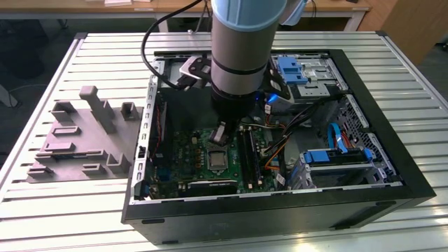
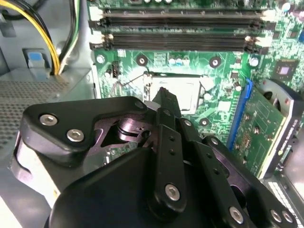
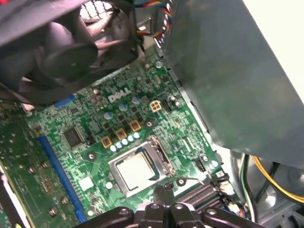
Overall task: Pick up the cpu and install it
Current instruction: 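Install the first cpu locking lever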
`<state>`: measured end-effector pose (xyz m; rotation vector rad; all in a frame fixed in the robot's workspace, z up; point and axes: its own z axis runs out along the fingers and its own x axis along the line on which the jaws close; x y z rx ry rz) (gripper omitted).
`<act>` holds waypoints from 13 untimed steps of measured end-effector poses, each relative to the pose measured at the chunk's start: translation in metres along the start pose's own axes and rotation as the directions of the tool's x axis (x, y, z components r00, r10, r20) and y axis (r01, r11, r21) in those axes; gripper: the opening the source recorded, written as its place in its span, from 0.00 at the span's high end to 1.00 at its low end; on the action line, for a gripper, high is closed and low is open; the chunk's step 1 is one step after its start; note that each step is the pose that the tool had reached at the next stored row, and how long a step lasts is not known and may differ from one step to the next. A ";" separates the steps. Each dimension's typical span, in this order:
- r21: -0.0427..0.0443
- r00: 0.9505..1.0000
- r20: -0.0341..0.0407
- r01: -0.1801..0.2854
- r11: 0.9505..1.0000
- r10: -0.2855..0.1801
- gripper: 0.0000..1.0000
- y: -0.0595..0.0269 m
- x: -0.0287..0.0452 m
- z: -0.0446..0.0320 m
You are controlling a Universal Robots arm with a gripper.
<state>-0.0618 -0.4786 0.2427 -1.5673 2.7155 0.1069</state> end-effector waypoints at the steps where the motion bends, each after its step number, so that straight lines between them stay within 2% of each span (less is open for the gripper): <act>1: 0.000 1.000 0.000 0.000 1.000 0.000 0.89 -0.0008 -0.0019 0.0001; 13: 0.000 1.000 0.000 0.000 1.000 0.000 0.89 -0.0038 -0.0214 0.0011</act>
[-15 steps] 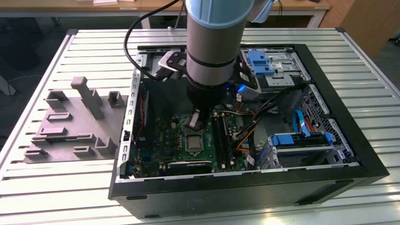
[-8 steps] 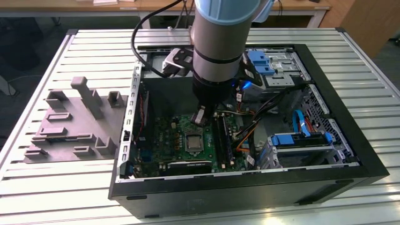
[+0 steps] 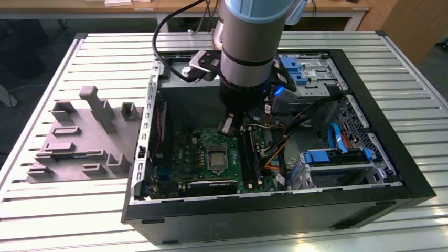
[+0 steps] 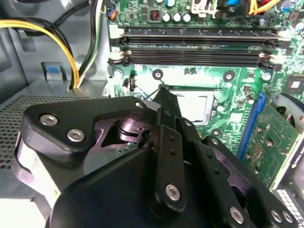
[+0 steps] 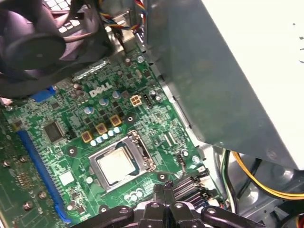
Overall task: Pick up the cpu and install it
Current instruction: 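Install the first cpu locking lever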
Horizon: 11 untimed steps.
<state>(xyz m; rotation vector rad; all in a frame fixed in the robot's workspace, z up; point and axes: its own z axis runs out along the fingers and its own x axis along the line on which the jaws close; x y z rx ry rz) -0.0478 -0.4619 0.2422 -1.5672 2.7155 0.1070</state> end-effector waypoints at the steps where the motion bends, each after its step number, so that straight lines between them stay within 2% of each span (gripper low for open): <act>1: 0.000 1.000 0.000 0.000 1.000 0.000 0.89 -0.0003 -0.0010 0.0001; 5: 0.000 1.000 0.000 0.000 1.000 0.000 0.89 -0.0017 -0.0052 0.0003; 11: 0.000 1.000 0.000 0.000 1.000 0.000 0.89 -0.0020 -0.0057 0.0003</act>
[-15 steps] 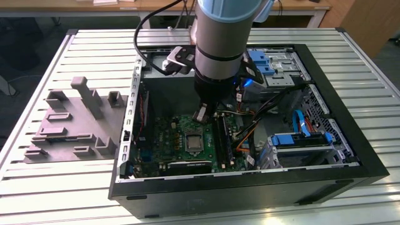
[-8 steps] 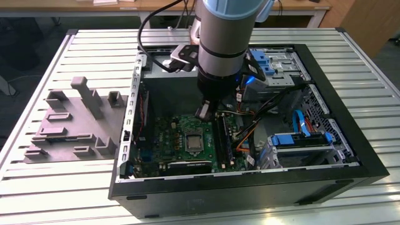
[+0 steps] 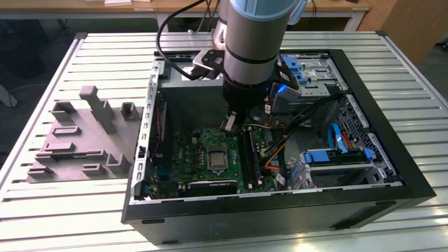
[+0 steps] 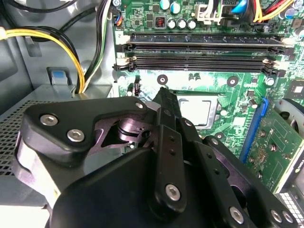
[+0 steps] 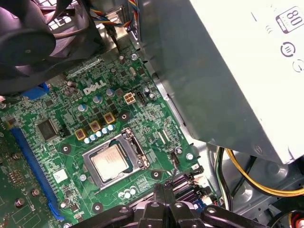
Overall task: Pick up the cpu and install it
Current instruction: 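Install the first cpu locking lever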
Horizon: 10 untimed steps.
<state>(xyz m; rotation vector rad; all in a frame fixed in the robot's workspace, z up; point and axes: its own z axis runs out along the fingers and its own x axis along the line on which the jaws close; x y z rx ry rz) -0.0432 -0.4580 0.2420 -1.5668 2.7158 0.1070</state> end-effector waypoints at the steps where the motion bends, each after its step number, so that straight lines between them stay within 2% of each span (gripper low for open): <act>1: 0.000 1.000 0.000 0.000 1.000 0.000 0.89 -0.0001 -0.0002 0.0000; 10: 0.000 1.000 0.000 0.000 1.000 0.000 0.89 0.0012 -0.0030 0.0003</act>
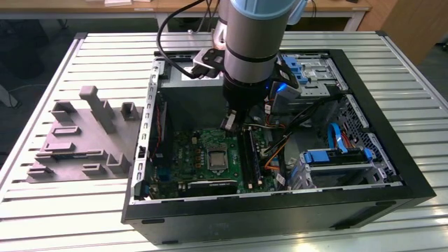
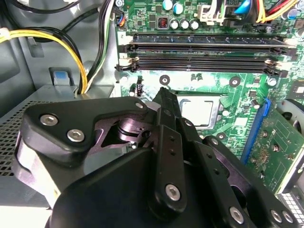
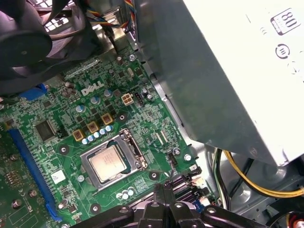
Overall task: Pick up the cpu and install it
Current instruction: 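Install the first cpu locking lever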
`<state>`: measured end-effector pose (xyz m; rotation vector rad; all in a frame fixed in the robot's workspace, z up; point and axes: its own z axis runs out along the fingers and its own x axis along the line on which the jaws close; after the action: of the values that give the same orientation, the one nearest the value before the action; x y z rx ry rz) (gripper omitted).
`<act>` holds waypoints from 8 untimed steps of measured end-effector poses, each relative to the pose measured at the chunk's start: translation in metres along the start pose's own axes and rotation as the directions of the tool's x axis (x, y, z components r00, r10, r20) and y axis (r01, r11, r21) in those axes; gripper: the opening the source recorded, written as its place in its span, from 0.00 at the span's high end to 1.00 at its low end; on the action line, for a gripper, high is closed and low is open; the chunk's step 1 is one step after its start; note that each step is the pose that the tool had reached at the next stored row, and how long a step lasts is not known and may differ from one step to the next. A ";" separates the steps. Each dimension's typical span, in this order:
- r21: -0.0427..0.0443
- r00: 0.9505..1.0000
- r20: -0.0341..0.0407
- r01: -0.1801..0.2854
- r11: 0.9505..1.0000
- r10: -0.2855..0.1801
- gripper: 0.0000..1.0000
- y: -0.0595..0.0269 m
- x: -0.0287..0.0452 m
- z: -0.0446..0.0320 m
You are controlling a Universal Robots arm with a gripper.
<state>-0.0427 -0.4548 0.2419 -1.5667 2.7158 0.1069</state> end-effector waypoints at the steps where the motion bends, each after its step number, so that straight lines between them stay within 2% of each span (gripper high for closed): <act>1: 0.000 1.000 0.000 0.000 1.000 0.000 0.89 0.0001 -0.0009 0.0001; 8: 0.000 1.000 0.000 0.000 1.000 0.000 0.89 0.0007 -0.0053 0.0005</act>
<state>-0.0407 -0.4499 0.2417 -1.5668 2.7157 0.1071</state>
